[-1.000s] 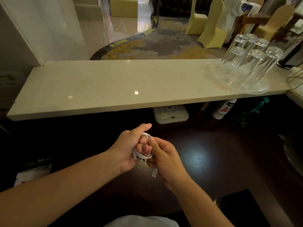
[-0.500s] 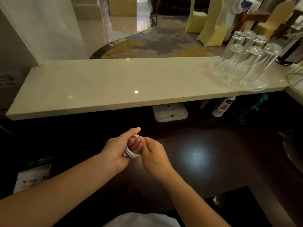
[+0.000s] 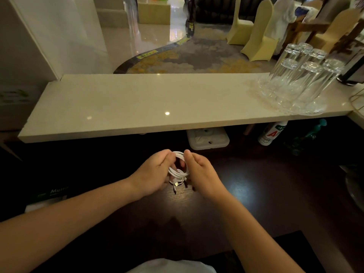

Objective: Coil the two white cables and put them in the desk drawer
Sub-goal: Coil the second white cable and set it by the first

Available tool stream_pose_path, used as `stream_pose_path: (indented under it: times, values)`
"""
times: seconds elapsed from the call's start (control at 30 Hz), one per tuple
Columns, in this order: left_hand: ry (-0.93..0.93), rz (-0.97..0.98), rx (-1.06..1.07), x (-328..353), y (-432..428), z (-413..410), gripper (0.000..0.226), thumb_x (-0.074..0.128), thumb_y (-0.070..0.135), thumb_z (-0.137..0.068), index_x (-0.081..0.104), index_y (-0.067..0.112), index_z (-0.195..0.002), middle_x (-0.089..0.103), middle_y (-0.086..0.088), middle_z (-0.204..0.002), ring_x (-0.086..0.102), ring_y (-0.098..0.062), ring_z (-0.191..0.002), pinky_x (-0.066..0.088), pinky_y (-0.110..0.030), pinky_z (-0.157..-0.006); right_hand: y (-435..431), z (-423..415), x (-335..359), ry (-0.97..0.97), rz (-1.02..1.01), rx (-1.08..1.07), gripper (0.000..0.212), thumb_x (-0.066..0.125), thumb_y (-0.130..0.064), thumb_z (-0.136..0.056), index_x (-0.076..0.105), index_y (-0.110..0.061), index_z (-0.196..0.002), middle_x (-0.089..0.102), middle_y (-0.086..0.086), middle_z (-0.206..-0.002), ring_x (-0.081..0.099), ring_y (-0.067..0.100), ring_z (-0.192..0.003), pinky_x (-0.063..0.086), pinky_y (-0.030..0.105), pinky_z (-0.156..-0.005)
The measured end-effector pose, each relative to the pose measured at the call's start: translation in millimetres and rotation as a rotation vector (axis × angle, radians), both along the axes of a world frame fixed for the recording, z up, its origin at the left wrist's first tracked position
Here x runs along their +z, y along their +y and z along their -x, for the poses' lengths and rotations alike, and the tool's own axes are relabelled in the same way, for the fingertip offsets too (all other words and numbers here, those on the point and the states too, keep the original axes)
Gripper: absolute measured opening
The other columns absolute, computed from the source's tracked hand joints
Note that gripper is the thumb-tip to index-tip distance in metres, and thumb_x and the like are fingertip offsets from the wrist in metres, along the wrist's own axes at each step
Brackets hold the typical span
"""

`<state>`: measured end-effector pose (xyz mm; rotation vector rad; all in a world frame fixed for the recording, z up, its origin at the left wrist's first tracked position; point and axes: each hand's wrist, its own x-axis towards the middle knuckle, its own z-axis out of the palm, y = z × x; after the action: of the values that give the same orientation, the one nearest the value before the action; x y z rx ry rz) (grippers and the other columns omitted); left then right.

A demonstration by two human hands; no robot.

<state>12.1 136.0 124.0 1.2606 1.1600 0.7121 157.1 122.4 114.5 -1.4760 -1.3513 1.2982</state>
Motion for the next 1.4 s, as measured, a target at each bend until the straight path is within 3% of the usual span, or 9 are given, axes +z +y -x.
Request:
stream_pose_path:
  times: [0.17,0.27,0.47,0.67,0.83,0.93,1.1,1.27,1.4]
  values:
    - [-0.048,0.010,0.355,-17.2,1.1,-23.6,0.033,0.034,0.028,-0.104,0.052,0.010,-0.082,0.050,-0.004,-0.065,0.047,-0.010,-0.049,0.037,-0.025,-0.044,-15.9,30.5,-12.6,0.060,0.020,-0.246,0.041,0.037,-0.033,-0.103,0.058,-0.023,-0.069,0.056,-0.009,-0.061,0.049,0.007,-0.059,0.040,0.032,-0.060]
    - [-0.072,0.125,0.184,-10.7,4.7,-17.8,0.035,0.033,0.027,-0.104,0.051,0.009,-0.080,0.046,0.001,-0.053,0.034,-0.006,-0.038,0.026,-0.020,-0.037,-10.7,17.0,-17.1,-0.028,0.005,-0.274,0.037,0.039,-0.038,-0.096,0.056,-0.024,-0.065,0.053,-0.007,-0.058,0.048,0.012,-0.059,0.040,0.039,-0.064]
    - [0.184,0.124,-0.268,9.2,19.9,6.3,0.030,0.035,0.026,-0.104,0.054,0.011,-0.085,0.041,0.003,-0.055,0.027,-0.007,-0.043,0.021,-0.023,-0.039,-1.3,-13.6,-8.7,-0.141,-0.040,0.051,0.035,0.045,-0.026,-0.101,0.056,-0.020,-0.068,0.046,-0.010,-0.054,0.039,0.004,-0.050,0.032,0.026,-0.054]
    - [0.096,0.160,-0.231,7.0,17.1,8.5,0.032,0.033,0.026,-0.105,0.042,0.015,-0.076,0.037,0.004,-0.057,0.024,-0.006,-0.044,0.021,-0.019,-0.037,1.8,-44.3,-1.0,0.391,0.201,0.372,0.026,0.043,-0.011,-0.100,0.066,-0.006,-0.111,0.056,0.001,-0.079,0.046,0.011,-0.072,0.035,0.027,-0.064]
    - [0.047,0.115,-0.173,1.0,9.8,3.6,0.033,0.032,0.024,-0.105,0.041,0.014,-0.075,0.038,0.008,-0.053,0.025,-0.005,-0.043,0.021,-0.018,-0.036,7.3,-53.7,0.5,0.016,0.054,0.380,0.028,0.056,-0.010,-0.097,0.073,-0.021,-0.116,0.073,0.008,-0.098,0.056,0.020,-0.086,0.045,0.037,-0.079]
    - [0.002,0.107,-0.129,-1.2,8.1,1.3,0.032,0.031,0.025,-0.105,0.042,0.012,-0.078,0.038,0.006,-0.056,0.026,-0.005,-0.042,0.023,-0.018,-0.036,5.8,-44.8,3.3,0.135,0.024,0.248,0.023,0.063,-0.004,-0.092,0.074,-0.008,-0.111,0.075,0.019,-0.100,0.069,0.025,-0.088,0.057,0.037,-0.084]
    - [0.298,-0.231,-0.059,-7.0,4.6,-1.7,0.032,0.034,0.027,-0.104,0.045,0.020,-0.074,0.043,0.006,-0.060,0.040,-0.006,-0.047,0.033,-0.020,-0.046,-5.1,-23.4,5.9,0.503,0.160,0.076,0.023,0.062,0.002,-0.089,0.069,0.006,-0.110,0.072,0.025,-0.111,0.070,0.032,-0.107,0.056,0.035,-0.094]
    - [0.440,-0.509,-0.052,-9.2,-5.0,-2.3,0.031,0.037,0.022,-0.103,0.038,0.027,-0.072,0.051,0.006,-0.069,0.050,-0.008,-0.060,0.040,-0.017,-0.057,-8.2,-21.3,9.5,0.745,0.367,-0.005,0.026,0.052,0.005,-0.093,0.063,0.014,-0.115,0.070,0.023,-0.106,0.072,0.026,-0.094,0.059,0.031,-0.088]
    - [0.502,-0.569,-0.101,-15.4,-11.4,-1.8,0.032,0.040,0.016,-0.099,0.034,0.031,-0.072,0.050,0.008,-0.073,0.053,-0.006,-0.063,0.039,-0.017,-0.056,-10.8,-18.9,11.2,0.726,0.453,0.044,0.031,0.051,-0.001,-0.092,0.064,0.010,-0.117,0.071,0.018,-0.103,0.070,0.023,-0.092,0.058,0.031,-0.086]
